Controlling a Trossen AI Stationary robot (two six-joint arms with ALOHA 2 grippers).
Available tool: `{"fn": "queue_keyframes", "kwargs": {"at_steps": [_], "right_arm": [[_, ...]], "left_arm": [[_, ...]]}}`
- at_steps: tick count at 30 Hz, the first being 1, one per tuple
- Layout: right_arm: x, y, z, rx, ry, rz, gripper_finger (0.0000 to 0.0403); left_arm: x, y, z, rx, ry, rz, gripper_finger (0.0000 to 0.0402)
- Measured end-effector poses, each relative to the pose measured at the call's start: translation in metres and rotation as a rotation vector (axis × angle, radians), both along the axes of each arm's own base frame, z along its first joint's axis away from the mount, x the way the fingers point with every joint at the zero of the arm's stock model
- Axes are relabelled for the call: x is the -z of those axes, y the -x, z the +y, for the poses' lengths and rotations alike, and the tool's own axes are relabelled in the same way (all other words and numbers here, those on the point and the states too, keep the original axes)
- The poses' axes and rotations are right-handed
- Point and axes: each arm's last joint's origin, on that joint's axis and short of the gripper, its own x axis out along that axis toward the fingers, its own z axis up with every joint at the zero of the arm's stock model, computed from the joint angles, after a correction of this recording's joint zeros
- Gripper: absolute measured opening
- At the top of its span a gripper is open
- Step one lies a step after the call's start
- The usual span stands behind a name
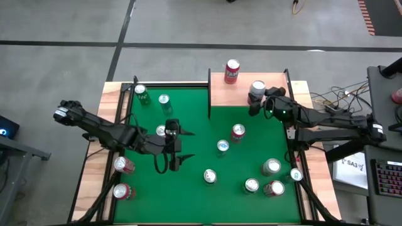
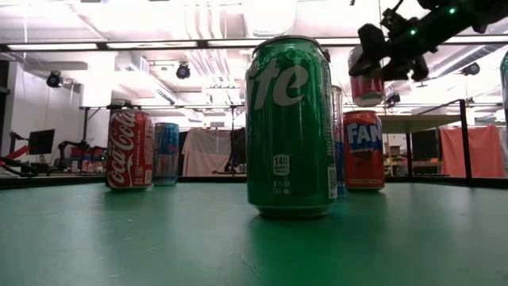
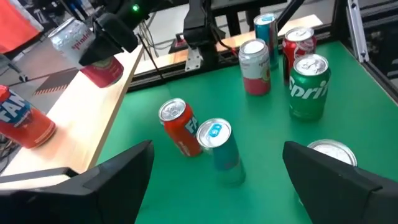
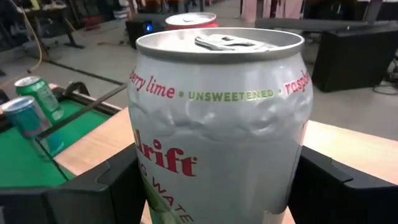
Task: Place canned beverage on shelf
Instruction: Put the left pink-white soda can on the shelf
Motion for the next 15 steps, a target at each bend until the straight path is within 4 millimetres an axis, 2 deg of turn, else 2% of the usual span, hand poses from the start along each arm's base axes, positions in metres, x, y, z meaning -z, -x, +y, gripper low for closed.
{"fn": "queue_keyframes", "kwargs": {"at_steps": [4,15], "right_arm": [[0.004,0.002,-0.001,0.058,0.017,0.019,0.0277],[0.012,-0.001,-0.004,0.174,0.029,0.035,0.0277]], "left_arm": [[0.007,0.000,0.000,-0.007,0.014,-0.012,0.0341],[0.014,-0.004,0.002,-0.160,-0.009,-0.021,0.0341]]}}
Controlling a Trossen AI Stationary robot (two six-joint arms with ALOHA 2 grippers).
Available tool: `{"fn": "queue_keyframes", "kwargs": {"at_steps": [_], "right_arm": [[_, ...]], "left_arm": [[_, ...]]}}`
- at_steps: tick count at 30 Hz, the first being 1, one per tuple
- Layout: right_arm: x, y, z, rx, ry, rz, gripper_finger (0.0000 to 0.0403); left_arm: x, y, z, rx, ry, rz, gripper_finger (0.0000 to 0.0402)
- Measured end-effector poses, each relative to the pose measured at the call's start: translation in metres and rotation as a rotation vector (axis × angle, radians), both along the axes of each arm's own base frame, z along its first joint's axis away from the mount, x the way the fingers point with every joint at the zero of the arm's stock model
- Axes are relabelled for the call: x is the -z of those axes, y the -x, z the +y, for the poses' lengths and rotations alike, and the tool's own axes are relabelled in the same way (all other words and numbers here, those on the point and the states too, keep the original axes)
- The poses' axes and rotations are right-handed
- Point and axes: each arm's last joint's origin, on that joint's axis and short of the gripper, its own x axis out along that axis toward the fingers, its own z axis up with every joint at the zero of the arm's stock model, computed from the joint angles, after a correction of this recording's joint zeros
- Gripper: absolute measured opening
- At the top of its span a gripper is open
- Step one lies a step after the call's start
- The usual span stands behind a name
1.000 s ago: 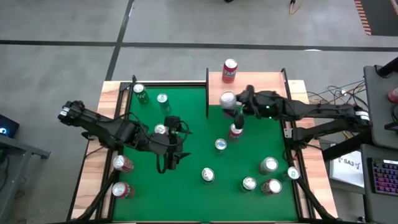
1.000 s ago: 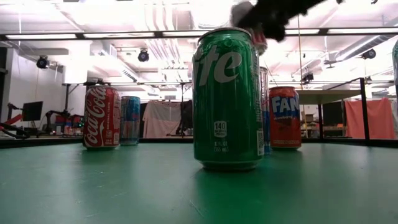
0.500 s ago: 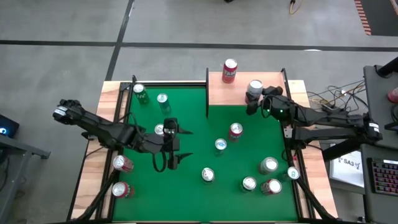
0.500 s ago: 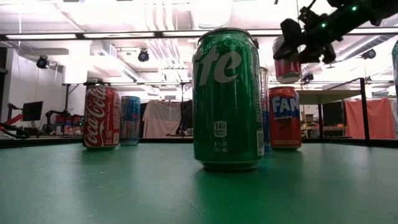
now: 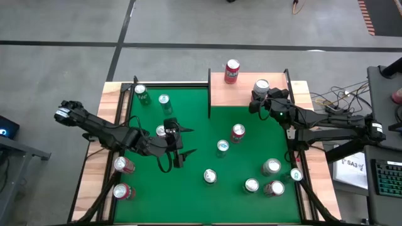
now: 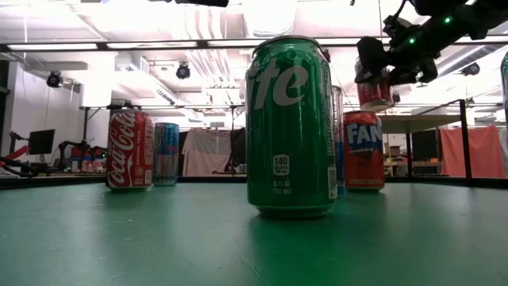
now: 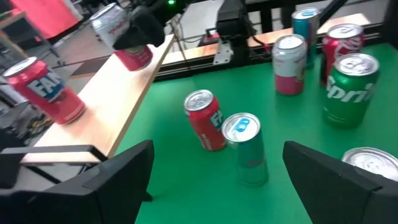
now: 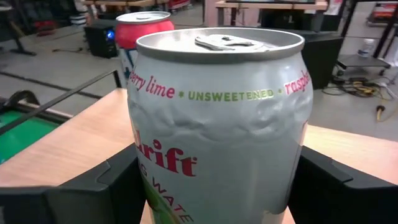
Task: Place canned beverage on shelf
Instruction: Put the left pink-white soda can on the shelf
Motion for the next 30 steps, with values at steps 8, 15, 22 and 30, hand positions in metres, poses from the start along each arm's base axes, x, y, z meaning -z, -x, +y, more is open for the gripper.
{"fn": "queue_keyframes", "kwargs": {"at_steps": [8,15,22,30], "right_arm": [[0.007,-0.004,-0.003,0.101,-0.012,-0.019,0.0277],[0.014,-0.009,-0.005,0.186,-0.005,-0.002,0.0277],[0.018,-0.013,-0.007,0.219,-0.002,0.006,0.0302],[0.020,-0.014,-0.007,0.213,-0.008,0.012,0.0346]], "left_arm": [[0.002,0.000,0.003,-0.132,-0.030,-0.024,0.0341],[0.004,0.001,0.005,-0.187,-0.048,-0.016,0.0341],[0.005,0.002,0.005,-0.186,-0.057,0.003,0.0341],[0.006,0.003,0.005,-0.186,-0.064,0.016,0.0341]]}}
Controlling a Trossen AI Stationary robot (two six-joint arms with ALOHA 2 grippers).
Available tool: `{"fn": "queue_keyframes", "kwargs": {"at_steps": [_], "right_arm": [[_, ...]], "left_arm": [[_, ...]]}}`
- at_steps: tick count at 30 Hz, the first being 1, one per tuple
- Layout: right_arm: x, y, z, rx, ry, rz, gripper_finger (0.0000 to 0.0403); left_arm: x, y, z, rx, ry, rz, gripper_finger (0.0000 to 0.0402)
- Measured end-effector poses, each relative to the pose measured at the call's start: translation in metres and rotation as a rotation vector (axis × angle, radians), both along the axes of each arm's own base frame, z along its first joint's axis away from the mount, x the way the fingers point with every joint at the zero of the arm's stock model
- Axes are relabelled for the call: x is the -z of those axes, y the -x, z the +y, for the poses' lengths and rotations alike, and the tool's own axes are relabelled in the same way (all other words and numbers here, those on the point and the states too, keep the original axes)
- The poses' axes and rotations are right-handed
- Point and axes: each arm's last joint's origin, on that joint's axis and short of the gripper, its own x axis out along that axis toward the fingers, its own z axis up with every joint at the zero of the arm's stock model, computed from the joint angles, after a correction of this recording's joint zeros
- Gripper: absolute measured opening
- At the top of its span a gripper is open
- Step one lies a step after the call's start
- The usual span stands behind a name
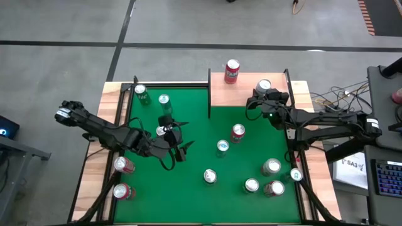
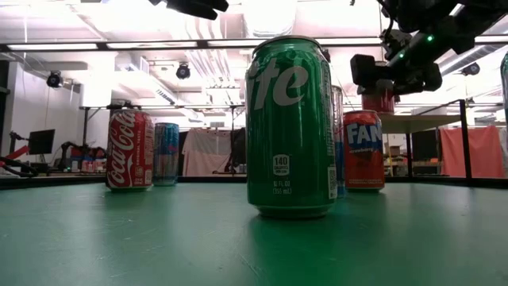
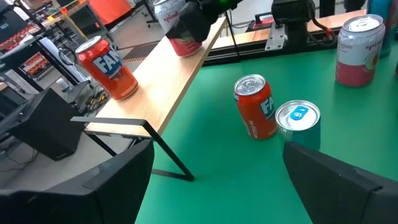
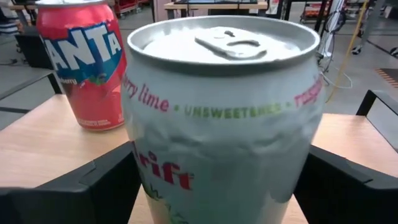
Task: Place canned beverage on shelf
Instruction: Put the left pink-white soda can on the shelf
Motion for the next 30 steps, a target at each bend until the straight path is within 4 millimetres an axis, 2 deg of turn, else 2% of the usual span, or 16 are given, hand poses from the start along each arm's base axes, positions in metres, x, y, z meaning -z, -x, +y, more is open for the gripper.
{"fn": "queue_keyframes", "kwargs": {"at_steps": [6,17,24,30], "right_arm": [[-0.006,0.003,0.001,-0.003,0.008,-0.020,0.0352],[-0.057,0.006,0.003,-0.053,0.082,-0.074,0.0353],[-0.097,-0.003,0.011,-0.316,0.087,-0.149,0.0353],[-0.114,-0.016,0.025,-0.611,0.012,-0.163,0.0334]], "left_arm": [[0.001,0.001,0.000,0.000,-0.003,0.011,0.0341],[0.002,0.001,0.000,-0.005,0.004,0.013,0.0341],[0.001,0.001,0.000,-0.005,0.006,0.010,0.0341],[0.001,0.001,0.000,-0.005,0.005,0.011,0.0341]]}}
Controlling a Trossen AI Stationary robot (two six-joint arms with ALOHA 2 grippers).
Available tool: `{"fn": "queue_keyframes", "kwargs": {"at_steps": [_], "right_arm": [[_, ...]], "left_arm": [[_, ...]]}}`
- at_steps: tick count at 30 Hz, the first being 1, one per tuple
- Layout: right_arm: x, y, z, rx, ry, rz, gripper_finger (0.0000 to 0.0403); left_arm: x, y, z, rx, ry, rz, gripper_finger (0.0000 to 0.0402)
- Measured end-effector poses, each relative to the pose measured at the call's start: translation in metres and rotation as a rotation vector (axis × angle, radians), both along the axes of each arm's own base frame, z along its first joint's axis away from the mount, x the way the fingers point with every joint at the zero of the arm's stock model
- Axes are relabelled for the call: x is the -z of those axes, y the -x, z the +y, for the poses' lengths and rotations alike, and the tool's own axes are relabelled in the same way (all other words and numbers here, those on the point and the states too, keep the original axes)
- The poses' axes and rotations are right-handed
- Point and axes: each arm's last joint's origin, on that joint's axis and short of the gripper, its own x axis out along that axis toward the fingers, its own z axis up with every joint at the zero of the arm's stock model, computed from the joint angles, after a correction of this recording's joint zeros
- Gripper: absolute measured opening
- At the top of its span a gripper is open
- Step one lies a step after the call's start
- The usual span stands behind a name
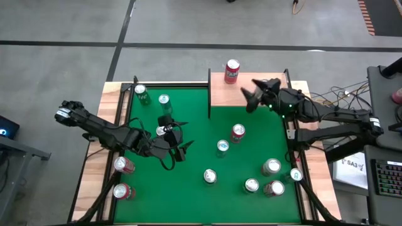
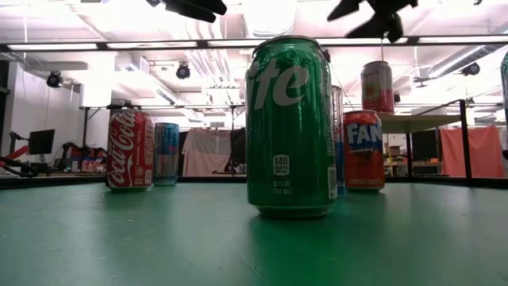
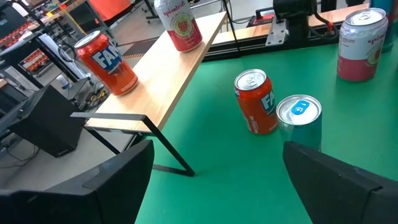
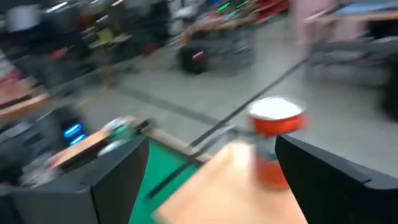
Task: Place canned beverage on shelf
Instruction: Put the left pink-white soda can on the shelf
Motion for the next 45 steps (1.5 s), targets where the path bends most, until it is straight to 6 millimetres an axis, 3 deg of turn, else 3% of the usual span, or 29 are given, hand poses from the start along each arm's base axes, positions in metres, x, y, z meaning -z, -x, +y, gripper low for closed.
{"fn": "queue_keyframes", "kwargs": {"at_steps": [8,16,23,31,45], "right_arm": [[-0.004,-0.021,0.018,-0.077,-0.214,0.291,0.0259],[-0.011,-0.033,0.020,0.039,-0.379,0.566,0.0136],[-0.015,-0.028,0.019,0.128,-0.439,0.755,0.0022],[-0.023,-0.008,0.013,0.238,-0.482,0.776,0.0012],[-0.026,0.008,-0.026,0.397,-0.460,0.816,0.0012]], "left_arm": [[0.002,0.001,0.000,0.007,0.003,0.011,0.0341],[0.006,0.002,0.000,0.008,-0.004,0.032,0.0341],[0.006,0.002,0.000,0.008,-0.004,0.033,0.0341],[0.006,0.002,0.000,0.008,-0.004,0.033,0.0341],[0.006,0.002,0.000,0.009,-0.004,0.033,0.0341]]}}
